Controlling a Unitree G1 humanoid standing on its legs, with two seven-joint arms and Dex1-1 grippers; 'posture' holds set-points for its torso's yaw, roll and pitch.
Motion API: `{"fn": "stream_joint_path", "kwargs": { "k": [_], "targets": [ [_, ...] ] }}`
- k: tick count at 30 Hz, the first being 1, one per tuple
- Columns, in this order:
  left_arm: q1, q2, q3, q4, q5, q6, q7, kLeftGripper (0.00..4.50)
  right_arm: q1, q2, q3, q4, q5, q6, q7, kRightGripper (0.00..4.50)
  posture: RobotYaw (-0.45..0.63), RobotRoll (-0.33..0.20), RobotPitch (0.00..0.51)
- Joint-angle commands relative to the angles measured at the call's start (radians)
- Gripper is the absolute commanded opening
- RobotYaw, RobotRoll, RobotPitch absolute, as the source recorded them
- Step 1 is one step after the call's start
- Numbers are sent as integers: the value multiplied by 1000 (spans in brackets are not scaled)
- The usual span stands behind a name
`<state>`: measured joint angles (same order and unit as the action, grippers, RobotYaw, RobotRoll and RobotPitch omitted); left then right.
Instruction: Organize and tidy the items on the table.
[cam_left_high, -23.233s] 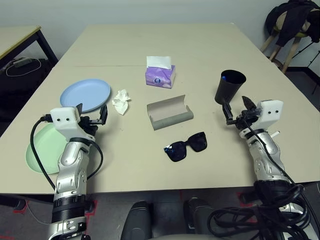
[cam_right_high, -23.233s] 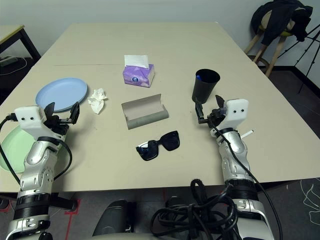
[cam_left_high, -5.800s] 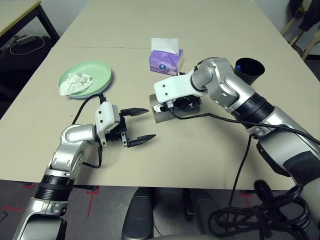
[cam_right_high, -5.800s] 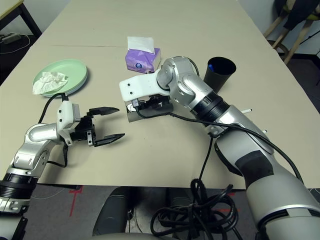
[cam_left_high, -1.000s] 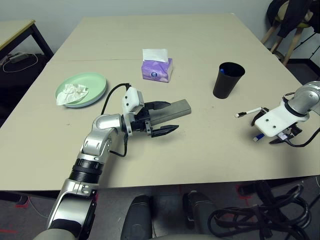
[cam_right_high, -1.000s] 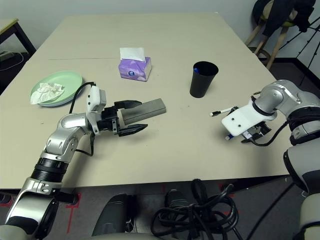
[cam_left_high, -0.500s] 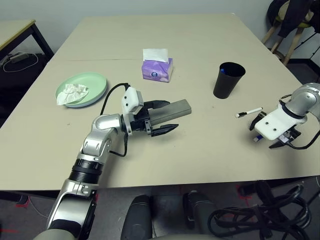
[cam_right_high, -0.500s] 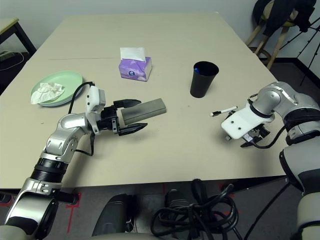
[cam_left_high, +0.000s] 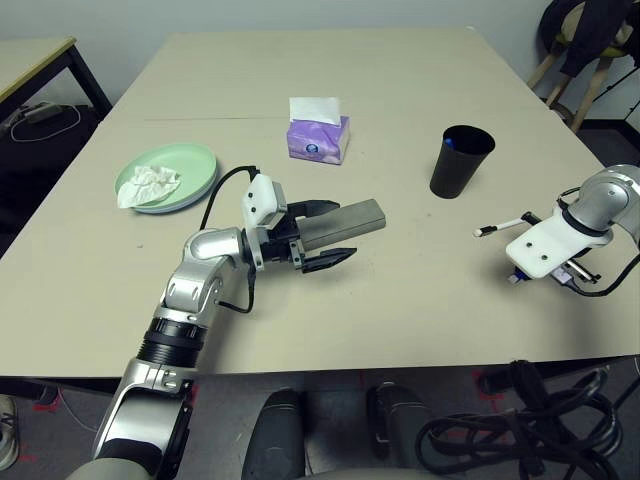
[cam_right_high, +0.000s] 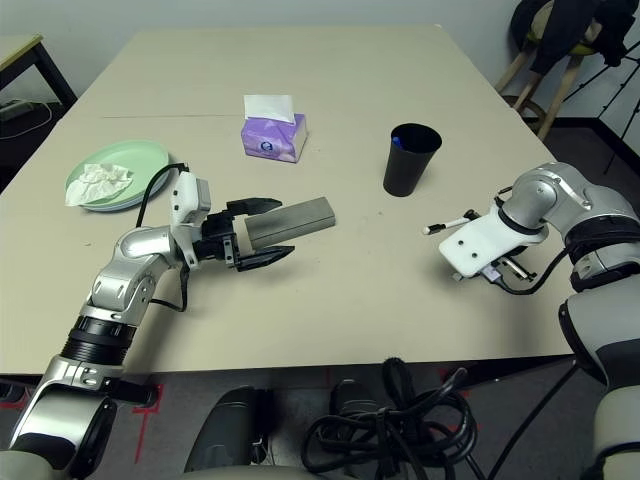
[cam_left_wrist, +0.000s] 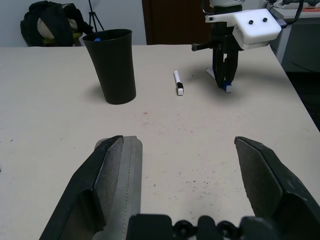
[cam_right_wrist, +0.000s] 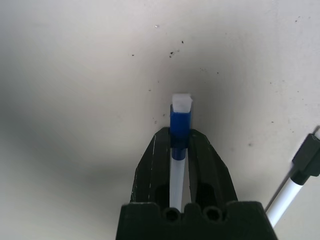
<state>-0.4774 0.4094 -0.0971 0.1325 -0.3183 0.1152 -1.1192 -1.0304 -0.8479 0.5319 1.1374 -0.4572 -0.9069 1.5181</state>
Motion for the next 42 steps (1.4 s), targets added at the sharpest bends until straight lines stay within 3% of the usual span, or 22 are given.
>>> {"fn": "stream_joint_path", "kwargs": {
  "k": [1,3,6,10,15,19,24,33,42],
  "targets": [
    [3,10,-5,6,2,-14,-8,4500,17,8,6,-102,316,293,90,328,111,0,119],
    [5,15,-9,10,6,-26,-16,4500,44,-37,61,-284,606,610,96,328,112,0,113],
    [4,18,-10,16,6,-30,-20,4500,83,-75,12,-474,865,920,96,328,111,0,106],
    [-1,22,-9,26,9,-36,-23,4500,136,-19,-200,-571,993,1126,57,328,101,0,101],
    [-14,18,0,56,15,-56,-5,4500,218,116,-486,-681,1117,1191,-171,328,82,0,93],
    [-29,15,12,73,5,-41,12,4500,244,227,-652,-720,1120,1132,-382,328,77,0,90],
    [-62,2,46,95,-14,-12,55,4500,240,341,-770,-715,1063,1022,-633,328,75,0,87],
    [-81,9,55,123,10,-30,70,4500,189,381,-778,-607,860,958,-975,328,79,0,88],
    [-82,12,57,132,10,-37,77,4500,182,394,-729,-608,753,1051,-1084,328,77,0,88]
  ]
}}
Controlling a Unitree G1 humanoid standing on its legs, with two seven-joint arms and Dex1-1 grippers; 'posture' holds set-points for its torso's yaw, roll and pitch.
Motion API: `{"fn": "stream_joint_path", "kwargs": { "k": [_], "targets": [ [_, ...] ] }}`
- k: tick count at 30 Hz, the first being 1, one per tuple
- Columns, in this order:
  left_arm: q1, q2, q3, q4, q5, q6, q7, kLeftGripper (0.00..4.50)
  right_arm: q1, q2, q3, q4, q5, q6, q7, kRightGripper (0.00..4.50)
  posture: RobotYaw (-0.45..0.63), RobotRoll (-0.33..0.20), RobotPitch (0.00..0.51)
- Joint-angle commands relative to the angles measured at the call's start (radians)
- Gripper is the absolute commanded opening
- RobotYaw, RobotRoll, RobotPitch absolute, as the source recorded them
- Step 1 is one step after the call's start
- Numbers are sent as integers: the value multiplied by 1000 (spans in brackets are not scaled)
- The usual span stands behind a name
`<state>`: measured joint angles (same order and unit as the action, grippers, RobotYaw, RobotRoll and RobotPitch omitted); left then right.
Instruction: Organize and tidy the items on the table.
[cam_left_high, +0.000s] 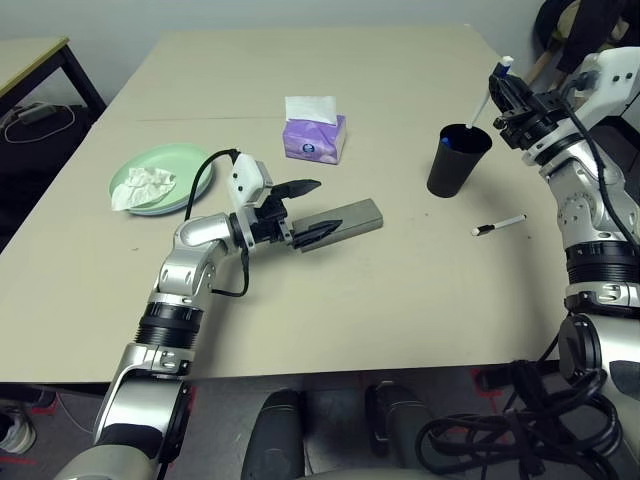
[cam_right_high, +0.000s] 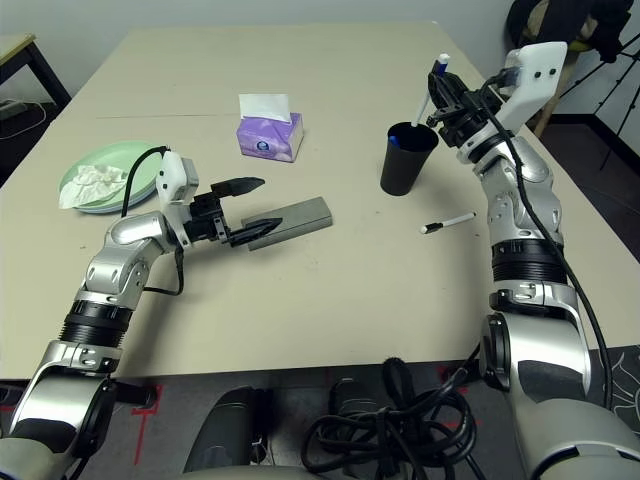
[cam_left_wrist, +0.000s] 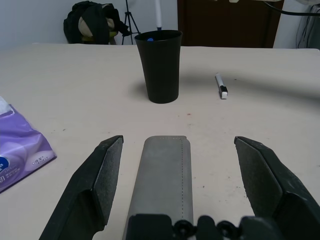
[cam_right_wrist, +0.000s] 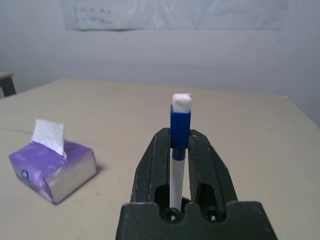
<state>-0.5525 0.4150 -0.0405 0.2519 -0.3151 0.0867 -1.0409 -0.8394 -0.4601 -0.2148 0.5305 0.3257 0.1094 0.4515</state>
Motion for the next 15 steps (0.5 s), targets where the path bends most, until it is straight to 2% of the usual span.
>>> {"fn": "stream_joint_path", "kwargs": {
  "k": [1,3,9,14,15],
  "targets": [
    [-8,6,1,15,7,-9,0,4500,-12,7,27,3,-42,39,-23,328,77,0,88],
    [-10,4,-1,17,9,-10,2,4500,-11,9,40,0,-61,52,-30,328,75,0,89],
    [-11,0,-3,16,9,-10,4,4500,-3,21,36,-35,-58,84,-34,2412,71,0,90],
    [-13,4,-4,20,16,-22,4,4500,5,18,30,-50,-48,74,-5,4359,74,0,92],
    [-13,5,-4,19,18,-24,5,4500,4,19,27,-52,-36,64,18,4477,76,0,94]
  ]
}}
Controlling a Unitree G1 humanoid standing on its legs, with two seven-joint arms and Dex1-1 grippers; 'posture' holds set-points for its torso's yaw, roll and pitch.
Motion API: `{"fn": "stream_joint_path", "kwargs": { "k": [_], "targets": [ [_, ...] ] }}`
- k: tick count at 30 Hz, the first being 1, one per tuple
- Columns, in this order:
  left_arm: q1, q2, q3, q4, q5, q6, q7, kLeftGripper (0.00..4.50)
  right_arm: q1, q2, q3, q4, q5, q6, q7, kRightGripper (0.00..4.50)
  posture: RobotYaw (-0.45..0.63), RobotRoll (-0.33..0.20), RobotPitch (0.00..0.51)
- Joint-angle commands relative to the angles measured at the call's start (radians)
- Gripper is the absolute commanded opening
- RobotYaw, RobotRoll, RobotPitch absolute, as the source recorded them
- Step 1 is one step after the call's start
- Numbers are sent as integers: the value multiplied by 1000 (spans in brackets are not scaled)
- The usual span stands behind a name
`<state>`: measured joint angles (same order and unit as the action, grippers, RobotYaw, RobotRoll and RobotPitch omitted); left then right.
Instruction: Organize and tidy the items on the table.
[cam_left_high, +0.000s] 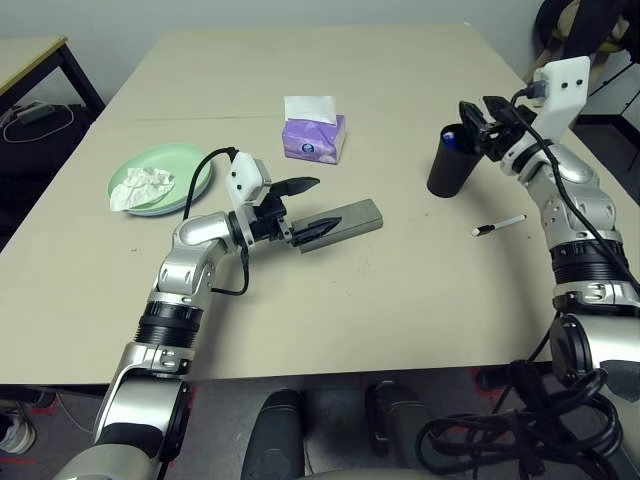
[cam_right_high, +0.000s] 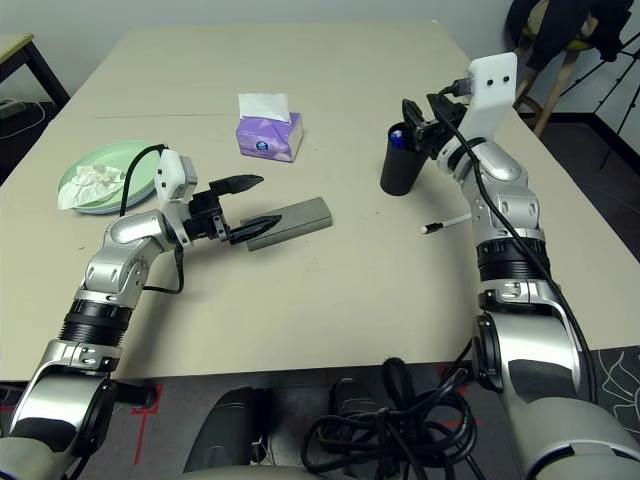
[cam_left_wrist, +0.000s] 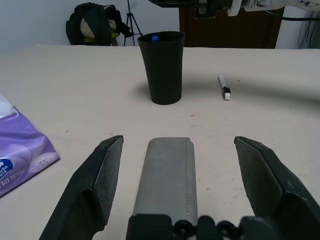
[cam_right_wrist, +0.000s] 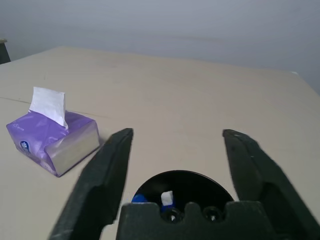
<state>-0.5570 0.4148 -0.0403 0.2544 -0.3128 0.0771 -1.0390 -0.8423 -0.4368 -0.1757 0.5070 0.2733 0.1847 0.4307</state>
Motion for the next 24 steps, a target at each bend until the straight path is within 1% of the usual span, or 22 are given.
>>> {"fn": "stream_joint_path", "kwargs": {
  "k": [1,3,4,5,7,9,12,17,19,22,24],
  "targets": [
    [-7,6,-5,15,17,-16,4,4500,6,-1,-17,-32,34,-28,72,4477,76,0,95],
    [-4,5,-6,10,17,-15,4,4500,9,7,-18,-52,108,-66,232,4477,77,0,100],
    [-1,4,-7,9,18,-17,4,4500,20,-4,0,-65,134,-77,340,4477,79,0,103],
    [3,4,-8,6,19,-18,3,4500,32,-18,18,-75,151,-80,431,4477,80,0,107],
    [11,4,-9,1,18,-17,3,4500,38,-50,62,-58,143,-86,574,4477,80,0,112],
    [24,2,-12,-10,18,-15,5,4500,24,-86,115,-13,116,-107,714,4477,87,0,122],
    [42,1,-13,-30,16,-10,11,4500,-19,-129,177,77,63,-159,865,4477,93,0,132],
    [63,2,-15,-55,13,-2,20,4500,-98,-215,333,252,-97,-351,1130,4477,102,0,152],
    [69,2,-16,-64,12,2,23,4500,-137,-250,408,316,-135,-413,1178,4477,105,0,161],
    [75,0,-17,-69,13,5,29,4500,-223,-307,558,433,-182,-489,1184,4477,111,0,174],
    [79,1,-17,-74,13,5,32,4500,-270,-325,623,508,-225,-572,1184,4477,112,0,180]
  ]
}}
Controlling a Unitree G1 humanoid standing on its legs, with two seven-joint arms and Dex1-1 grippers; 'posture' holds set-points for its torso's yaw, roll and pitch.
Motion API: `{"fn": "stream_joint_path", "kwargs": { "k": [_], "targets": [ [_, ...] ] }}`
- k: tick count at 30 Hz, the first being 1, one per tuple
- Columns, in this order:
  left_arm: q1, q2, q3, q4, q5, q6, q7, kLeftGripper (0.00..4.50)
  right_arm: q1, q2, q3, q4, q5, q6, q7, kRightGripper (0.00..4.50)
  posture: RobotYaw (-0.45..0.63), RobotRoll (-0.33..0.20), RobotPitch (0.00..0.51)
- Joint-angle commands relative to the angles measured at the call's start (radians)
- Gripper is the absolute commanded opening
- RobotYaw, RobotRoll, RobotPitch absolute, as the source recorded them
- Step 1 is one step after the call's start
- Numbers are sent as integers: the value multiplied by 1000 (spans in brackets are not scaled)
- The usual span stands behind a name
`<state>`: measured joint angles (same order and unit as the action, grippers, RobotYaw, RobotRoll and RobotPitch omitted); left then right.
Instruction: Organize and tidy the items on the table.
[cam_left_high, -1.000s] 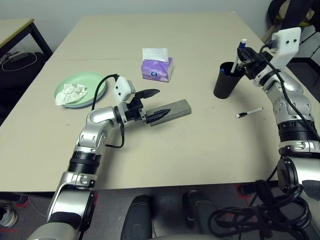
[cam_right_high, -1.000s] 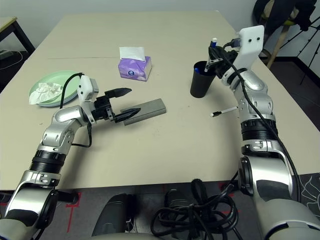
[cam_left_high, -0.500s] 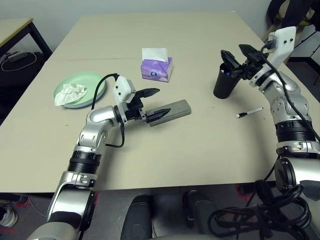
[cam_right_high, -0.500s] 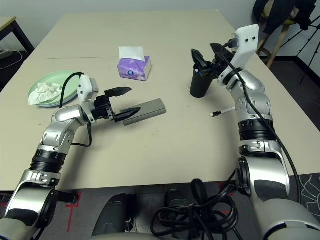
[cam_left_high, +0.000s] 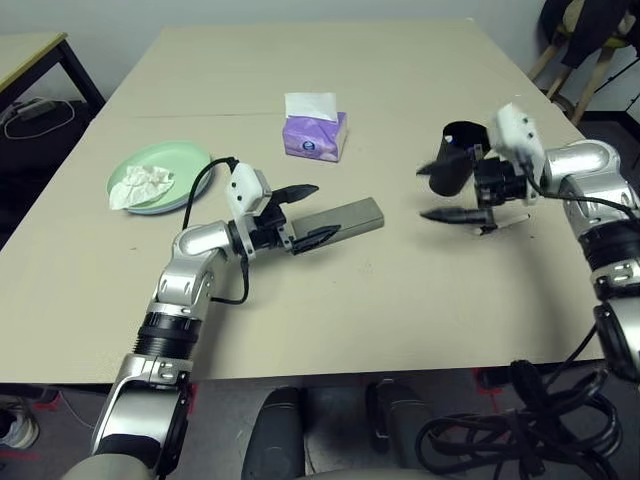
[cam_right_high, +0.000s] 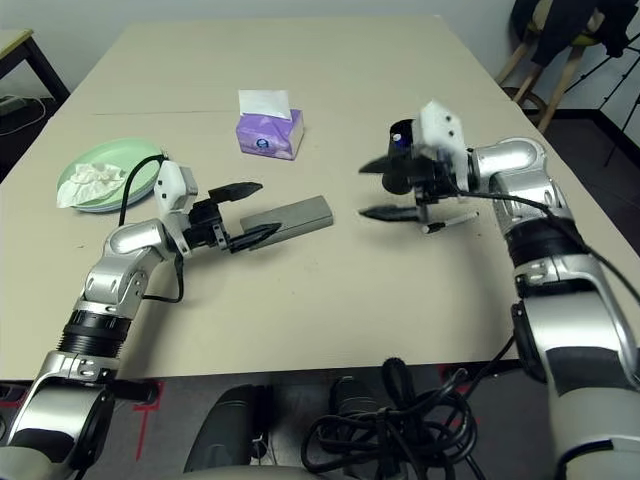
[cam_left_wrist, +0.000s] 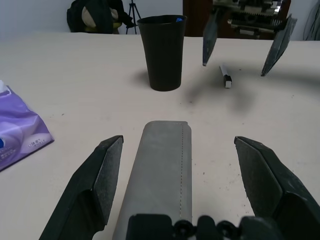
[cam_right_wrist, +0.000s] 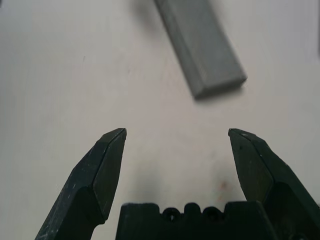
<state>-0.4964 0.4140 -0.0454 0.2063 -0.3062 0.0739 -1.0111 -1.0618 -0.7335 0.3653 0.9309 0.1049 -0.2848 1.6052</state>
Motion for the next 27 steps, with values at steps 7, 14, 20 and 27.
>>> {"fn": "stream_joint_path", "kwargs": {
  "k": [7,14,20,27],
  "targets": [
    [20,3,-13,-46,4,15,15,4500,-144,-49,166,272,-240,-371,9,4477,118,0,201],
    [27,4,-11,-60,1,19,23,4500,-193,-65,200,337,-392,-505,-12,4477,122,0,205],
    [29,-2,-11,-65,2,18,35,4500,-228,-63,224,362,-540,-572,-142,4477,132,0,201],
    [43,0,-10,-87,-1,21,49,4500,-245,-50,233,385,-643,-605,-217,4477,147,0,200]
  ]
}}
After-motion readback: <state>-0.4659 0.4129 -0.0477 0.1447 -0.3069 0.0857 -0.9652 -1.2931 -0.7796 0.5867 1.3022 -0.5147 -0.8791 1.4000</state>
